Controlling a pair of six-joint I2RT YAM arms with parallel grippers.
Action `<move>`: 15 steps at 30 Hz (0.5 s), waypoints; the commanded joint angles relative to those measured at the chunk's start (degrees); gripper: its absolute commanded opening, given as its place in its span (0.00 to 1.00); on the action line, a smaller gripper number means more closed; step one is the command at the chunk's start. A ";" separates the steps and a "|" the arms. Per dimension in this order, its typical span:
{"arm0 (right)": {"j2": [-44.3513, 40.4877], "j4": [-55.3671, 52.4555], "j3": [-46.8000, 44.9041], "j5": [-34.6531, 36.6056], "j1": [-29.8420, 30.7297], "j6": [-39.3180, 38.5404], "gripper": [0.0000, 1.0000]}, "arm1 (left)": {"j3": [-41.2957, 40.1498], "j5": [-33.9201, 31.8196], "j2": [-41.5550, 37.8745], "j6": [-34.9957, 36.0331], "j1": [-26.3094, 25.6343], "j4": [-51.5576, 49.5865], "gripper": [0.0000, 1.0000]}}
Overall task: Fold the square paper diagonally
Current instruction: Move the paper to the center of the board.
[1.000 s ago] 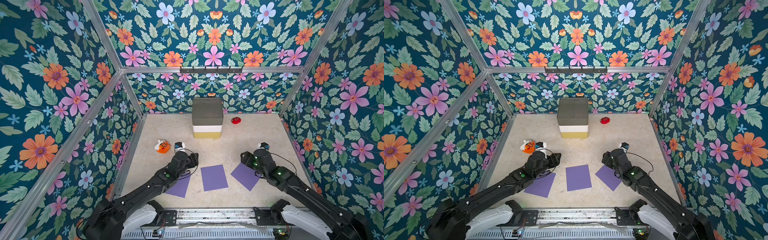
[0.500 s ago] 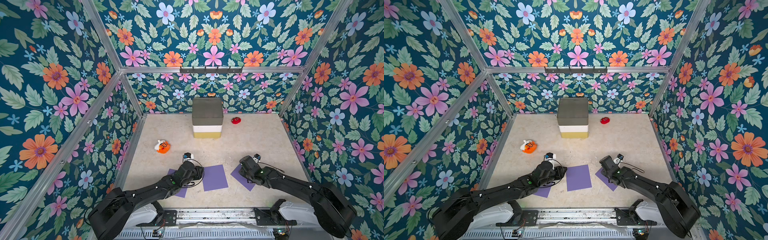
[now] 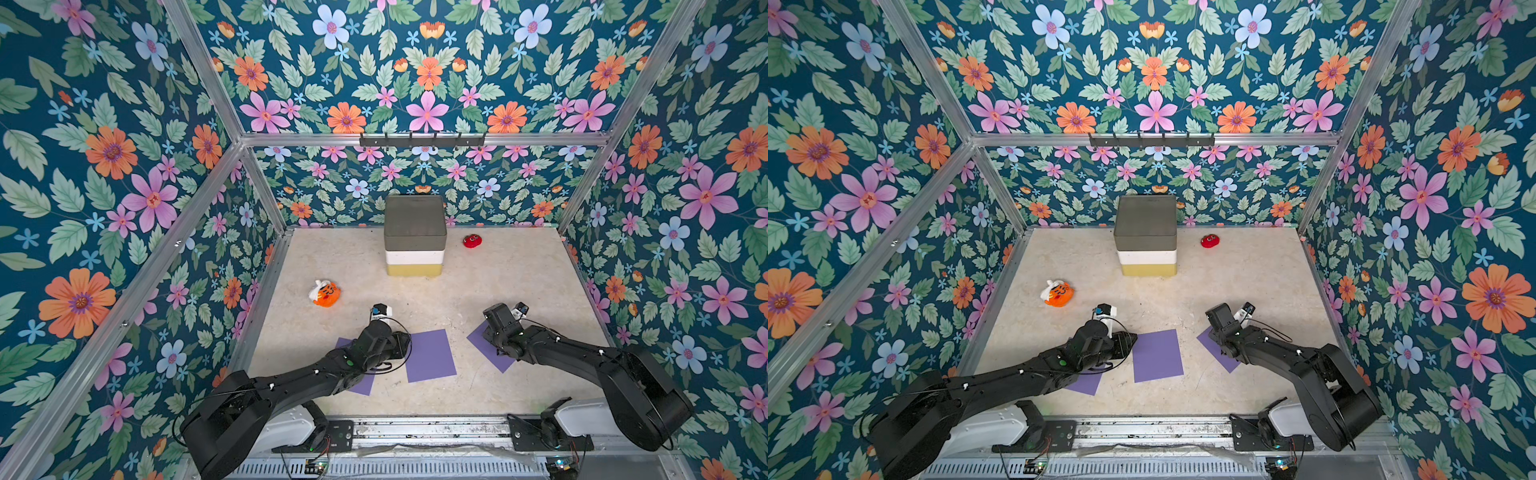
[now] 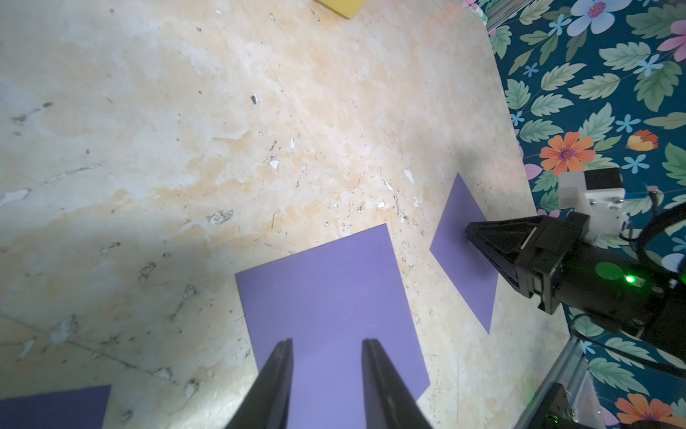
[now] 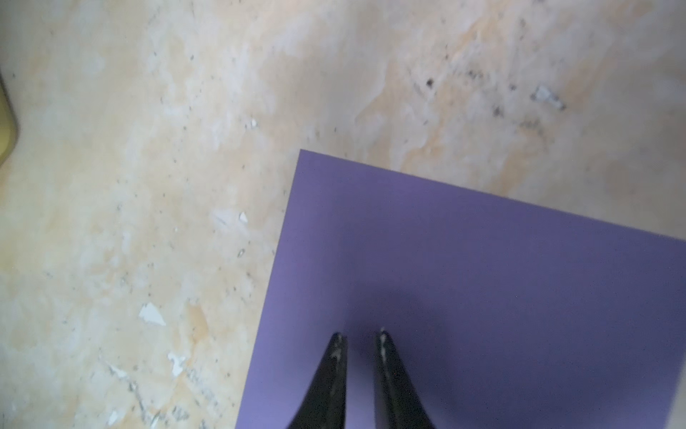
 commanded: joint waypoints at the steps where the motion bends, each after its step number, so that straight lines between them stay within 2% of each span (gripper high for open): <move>1: 1.40 -2.61 -0.43 -1.47 -3.03 -3.74 0.19 | 0.29 0.53 0.26 1.60 -0.03 -0.94 0.38; 5: 2.56 -1.86 1.46 -2.09 -7.00 -7.73 0.19 | 1.19 1.17 1.20 2.05 -0.02 -1.64 0.38; 10: -1.41 -6.97 6.34 -2.39 -7.17 -11.22 0.23 | 4.28 1.02 2.32 5.01 -0.04 -5.80 0.37; 12: -4.67 -8.98 7.03 -3.40 -6.22 -11.44 0.26 | 5.37 0.38 2.70 5.71 -0.03 -7.44 0.36; 15: -10.00 -11.97 7.33 -3.50 -1.66 -9.82 0.32 | 6.95 -1.37 3.53 6.00 -0.03 -10.37 0.34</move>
